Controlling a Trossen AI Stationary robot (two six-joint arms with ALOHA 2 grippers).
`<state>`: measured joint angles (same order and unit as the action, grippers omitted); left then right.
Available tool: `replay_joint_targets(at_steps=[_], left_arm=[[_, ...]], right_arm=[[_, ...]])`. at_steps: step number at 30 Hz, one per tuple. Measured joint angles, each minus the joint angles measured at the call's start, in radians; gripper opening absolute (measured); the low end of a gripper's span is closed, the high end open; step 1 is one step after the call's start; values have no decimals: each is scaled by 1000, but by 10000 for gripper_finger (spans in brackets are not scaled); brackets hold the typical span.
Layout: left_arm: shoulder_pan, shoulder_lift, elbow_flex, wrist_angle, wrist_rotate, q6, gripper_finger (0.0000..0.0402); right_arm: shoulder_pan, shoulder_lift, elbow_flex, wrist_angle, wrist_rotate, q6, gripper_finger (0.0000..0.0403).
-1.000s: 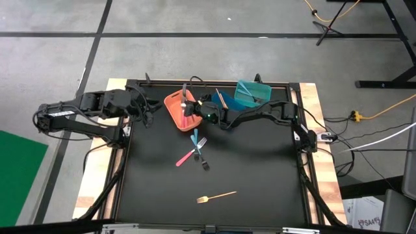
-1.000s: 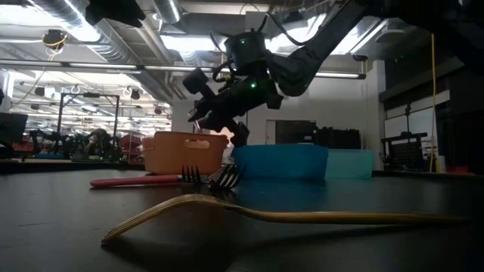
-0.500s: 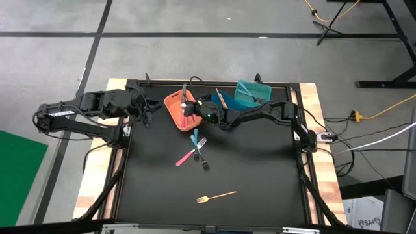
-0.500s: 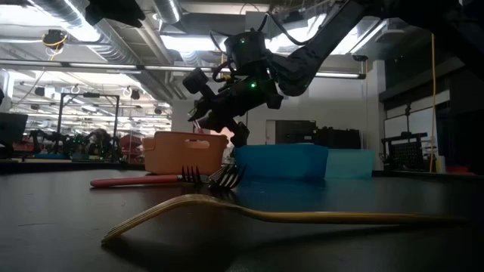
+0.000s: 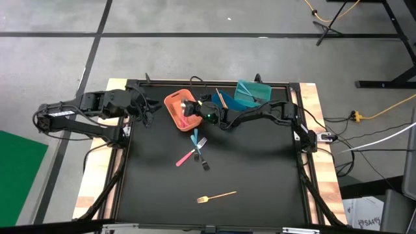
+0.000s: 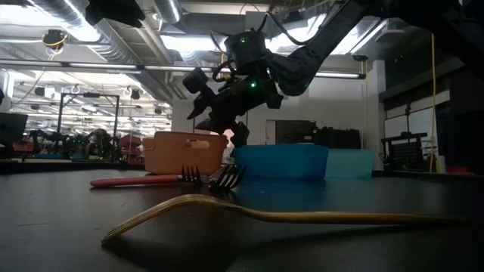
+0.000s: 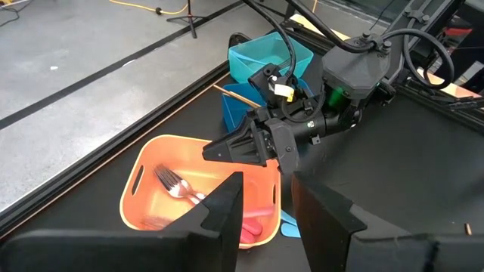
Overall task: Sort silverware by color (type)
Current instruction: Put the pink fork into the orange bin
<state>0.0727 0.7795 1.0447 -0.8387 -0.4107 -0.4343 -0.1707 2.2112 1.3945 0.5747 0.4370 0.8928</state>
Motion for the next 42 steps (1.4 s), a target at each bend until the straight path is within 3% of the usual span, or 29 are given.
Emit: replay_joint_targets(at_steps=[25,30,35,42], left_arm=[[0,32,0,0,12,-2,108],[-1,80,0,1,19,-2,108],[-1,134,0,0,96,-2,108],[-2,207,0,1,143,-3,108]], right_arm=[[0,-2,0,1,-10,-17,111],[0,-16,-1,15,-11,-123,111],[0,-62,-1,8,-56,-250,111],[0,-167,-1,-85,-115,-452,111]])
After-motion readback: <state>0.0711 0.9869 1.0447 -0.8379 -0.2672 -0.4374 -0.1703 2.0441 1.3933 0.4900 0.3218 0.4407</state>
